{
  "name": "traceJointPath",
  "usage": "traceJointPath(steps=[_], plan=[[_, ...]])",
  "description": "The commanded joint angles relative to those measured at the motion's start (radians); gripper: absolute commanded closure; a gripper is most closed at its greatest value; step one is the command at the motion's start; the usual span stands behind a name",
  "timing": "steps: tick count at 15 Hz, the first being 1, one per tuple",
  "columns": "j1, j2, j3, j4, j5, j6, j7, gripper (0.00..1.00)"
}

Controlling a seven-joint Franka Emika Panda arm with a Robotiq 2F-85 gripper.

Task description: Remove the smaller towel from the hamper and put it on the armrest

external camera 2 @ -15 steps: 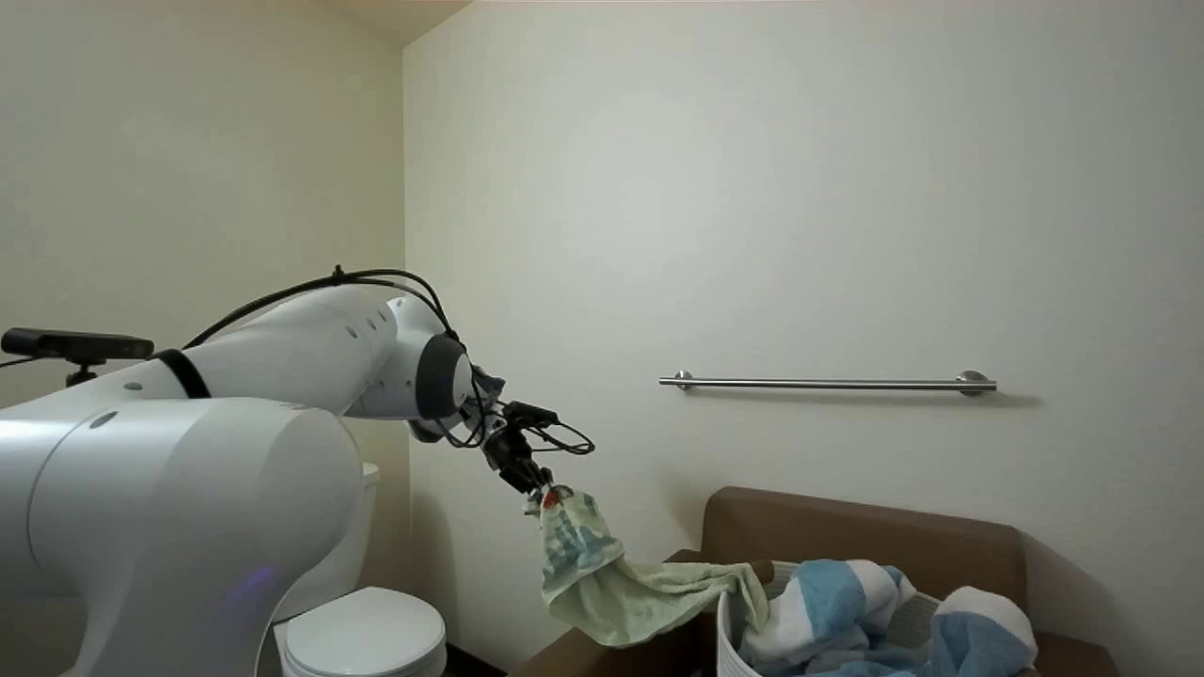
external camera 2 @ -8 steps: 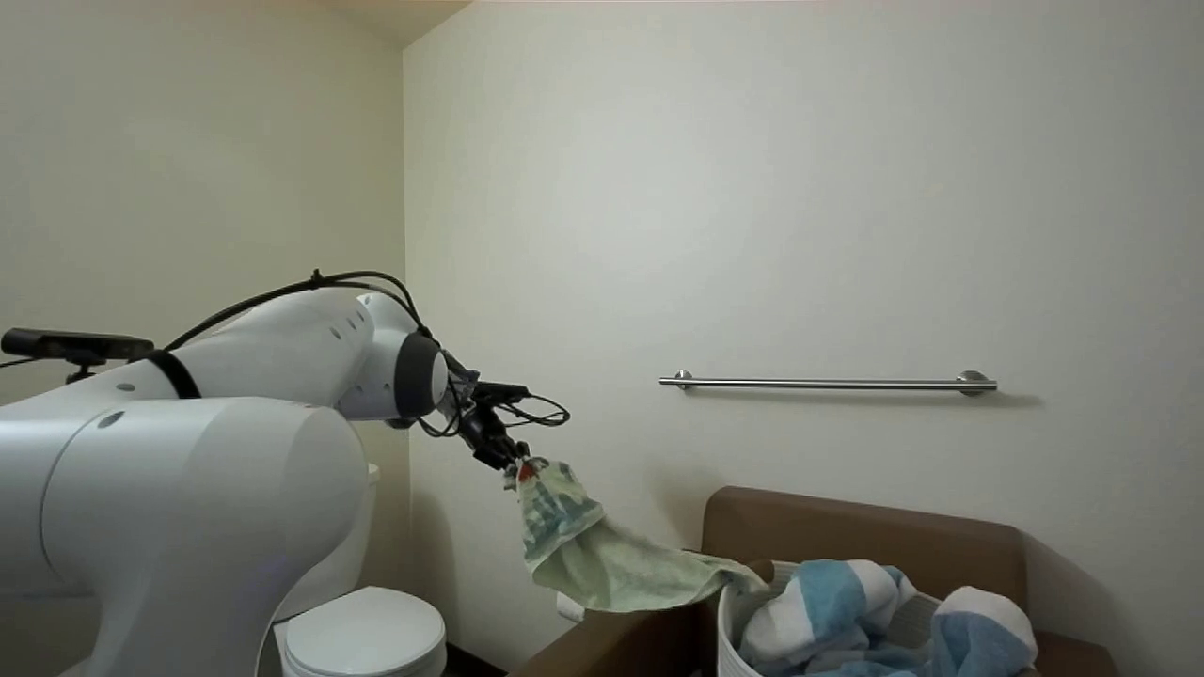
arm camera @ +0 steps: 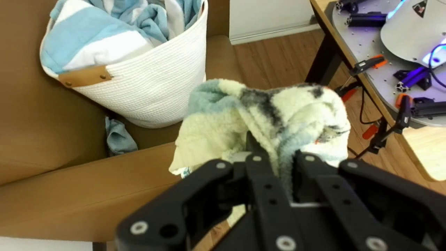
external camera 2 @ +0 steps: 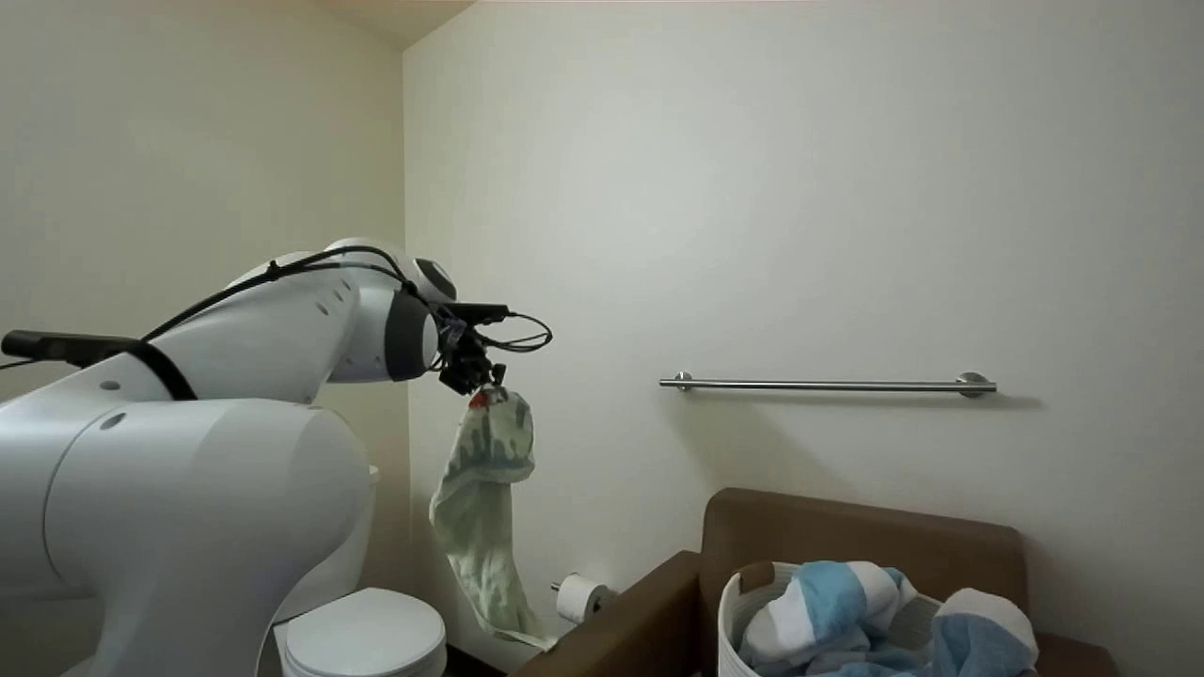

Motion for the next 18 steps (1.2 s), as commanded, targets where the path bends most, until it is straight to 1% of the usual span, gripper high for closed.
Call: traceJointPath(steps=[1, 4, 5, 6, 11, 18], plan=[[-0.070, -0.013, -0.034, 0.083, 0.098, -0.044, 0.093, 0.91], [-0.140, 0.003, -0.061, 0.139, 0.182, -0.031, 0.170, 0.91], [-0.172, -0.009, -0.062, 0.124, 0.213, -0.020, 0.202, 0.91], [-0.203, -0.042, -0.059, 0.073, 0.246, 0.003, 0.244, 0.91], [-0.342, -0.055, -0.046, 0.091, 0.368, 0.003, 0.398, 0.91], [-0.498, -0.097, -0.035, 0.116, 0.527, 0.001, 0.631, 0.91]])
